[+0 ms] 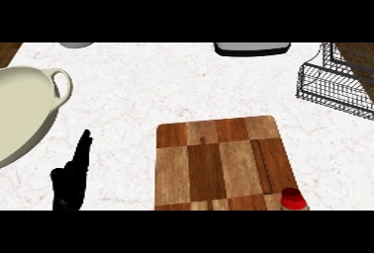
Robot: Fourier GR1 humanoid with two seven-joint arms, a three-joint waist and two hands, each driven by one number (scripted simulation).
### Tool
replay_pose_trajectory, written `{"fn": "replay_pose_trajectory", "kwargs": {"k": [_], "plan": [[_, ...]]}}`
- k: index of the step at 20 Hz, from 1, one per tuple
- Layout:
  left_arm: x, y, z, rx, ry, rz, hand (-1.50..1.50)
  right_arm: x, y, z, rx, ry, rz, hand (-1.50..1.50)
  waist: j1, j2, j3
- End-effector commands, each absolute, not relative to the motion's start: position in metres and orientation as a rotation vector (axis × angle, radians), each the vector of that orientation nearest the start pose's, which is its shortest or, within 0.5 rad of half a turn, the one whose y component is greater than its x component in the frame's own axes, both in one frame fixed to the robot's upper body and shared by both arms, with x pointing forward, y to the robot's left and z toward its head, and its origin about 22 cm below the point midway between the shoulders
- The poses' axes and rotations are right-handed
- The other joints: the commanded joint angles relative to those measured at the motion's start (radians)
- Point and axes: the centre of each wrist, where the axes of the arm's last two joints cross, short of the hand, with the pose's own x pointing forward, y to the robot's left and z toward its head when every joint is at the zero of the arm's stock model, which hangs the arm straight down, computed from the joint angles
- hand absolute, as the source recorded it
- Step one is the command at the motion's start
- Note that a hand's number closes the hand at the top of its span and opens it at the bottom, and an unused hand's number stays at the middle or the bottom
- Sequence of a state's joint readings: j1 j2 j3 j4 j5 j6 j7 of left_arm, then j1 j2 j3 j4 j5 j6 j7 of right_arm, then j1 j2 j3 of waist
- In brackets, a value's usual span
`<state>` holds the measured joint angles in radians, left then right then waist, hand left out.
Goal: Pick the tomato from the cutting board and place it in the tiered basket
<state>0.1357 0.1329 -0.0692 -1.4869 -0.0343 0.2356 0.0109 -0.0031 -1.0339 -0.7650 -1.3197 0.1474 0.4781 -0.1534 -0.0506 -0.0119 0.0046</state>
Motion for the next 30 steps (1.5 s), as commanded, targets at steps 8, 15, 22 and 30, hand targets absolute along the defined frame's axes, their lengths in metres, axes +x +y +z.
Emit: {"fn": "replay_pose_trajectory", "kwargs": {"k": [8, 15, 22, 30], "plan": [[0.213, 0.238, -0.061, 0.24, -1.291, -0.034, 0.0, 0.152, -0.587, 0.348, -1.121, -1.46, 0.458, 1.5, 0.058, 0.014, -0.005], [0.216, 0.233, -0.049, 0.237, -1.309, -0.049, 0.0, 0.202, -0.566, 0.341, -1.106, -1.42, 0.43, 1.5, 0.075, 0.016, -0.005], [0.222, 0.236, -0.051, 0.232, -1.324, -0.049, 0.0, 0.253, -0.546, 0.328, -1.057, -1.412, 0.49, 1.5, 0.093, 0.021, -0.005], [0.225, 0.227, -0.056, 0.233, -1.311, -0.047, 0.0, 0.298, -0.532, 0.283, -1.053, -1.37, 0.593, 1.5, 0.089, 0.023, -0.004]]}}
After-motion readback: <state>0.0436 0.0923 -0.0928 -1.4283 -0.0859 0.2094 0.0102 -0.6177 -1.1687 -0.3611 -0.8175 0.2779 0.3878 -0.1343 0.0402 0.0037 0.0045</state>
